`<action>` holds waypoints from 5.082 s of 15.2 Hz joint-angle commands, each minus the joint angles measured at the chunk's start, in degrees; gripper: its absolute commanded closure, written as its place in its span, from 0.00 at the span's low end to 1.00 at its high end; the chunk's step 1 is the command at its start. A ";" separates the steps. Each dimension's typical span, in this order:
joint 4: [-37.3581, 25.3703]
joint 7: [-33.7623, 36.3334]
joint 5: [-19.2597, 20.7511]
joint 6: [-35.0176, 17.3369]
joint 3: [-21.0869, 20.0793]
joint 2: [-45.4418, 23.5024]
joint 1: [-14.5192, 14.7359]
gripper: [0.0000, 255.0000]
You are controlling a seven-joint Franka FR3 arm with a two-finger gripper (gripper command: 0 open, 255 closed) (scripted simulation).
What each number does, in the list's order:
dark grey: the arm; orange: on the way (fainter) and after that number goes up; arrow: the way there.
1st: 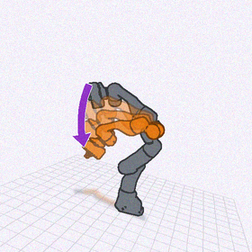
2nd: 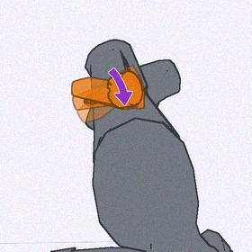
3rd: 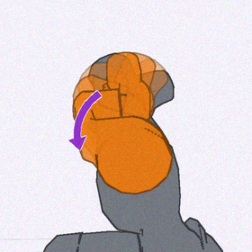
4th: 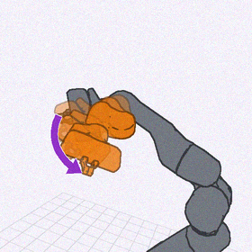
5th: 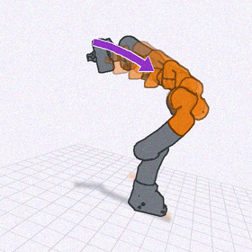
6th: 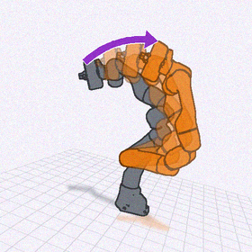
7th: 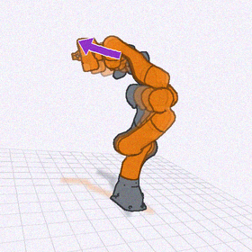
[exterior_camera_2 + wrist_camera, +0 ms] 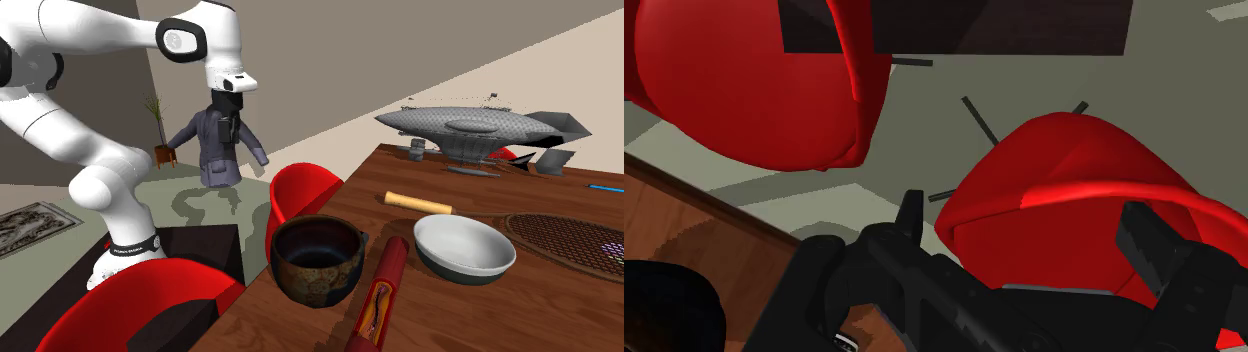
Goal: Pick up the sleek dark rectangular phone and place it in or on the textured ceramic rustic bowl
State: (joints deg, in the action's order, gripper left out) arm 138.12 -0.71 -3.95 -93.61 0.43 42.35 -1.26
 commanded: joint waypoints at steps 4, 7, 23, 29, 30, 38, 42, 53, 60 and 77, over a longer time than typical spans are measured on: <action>-1.55 0.42 0.56 -4.53 0.62 -5.97 -1.05 0.00; -3.72 0.89 1.03 -8.59 1.30 -12.09 -2.04 0.00; -24.91 3.11 1.01 -21.09 5.65 -45.16 -6.43 0.00; -34.97 3.59 -0.09 -21.70 6.94 -55.70 -8.06 0.00; -34.49 3.56 -0.14 -22.41 6.92 -55.93 -8.06 0.00; -31.67 3.30 -0.53 -26.96 6.77 -57.68 -8.03 0.00; -31.68 3.30 -0.53 -26.96 6.76 -57.68 -8.03 0.00; -31.67 3.30 -0.53 -26.95 6.77 -57.67 -8.03 1.00; -34.09 3.65 -0.15 -22.85 6.87 -55.96 -7.98 1.00; -43.69 4.38 0.48 -10.61 7.04 -53.28 -7.99 1.00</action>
State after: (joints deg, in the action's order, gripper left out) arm 95.03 3.67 -3.50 -104.96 7.45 -11.05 -9.22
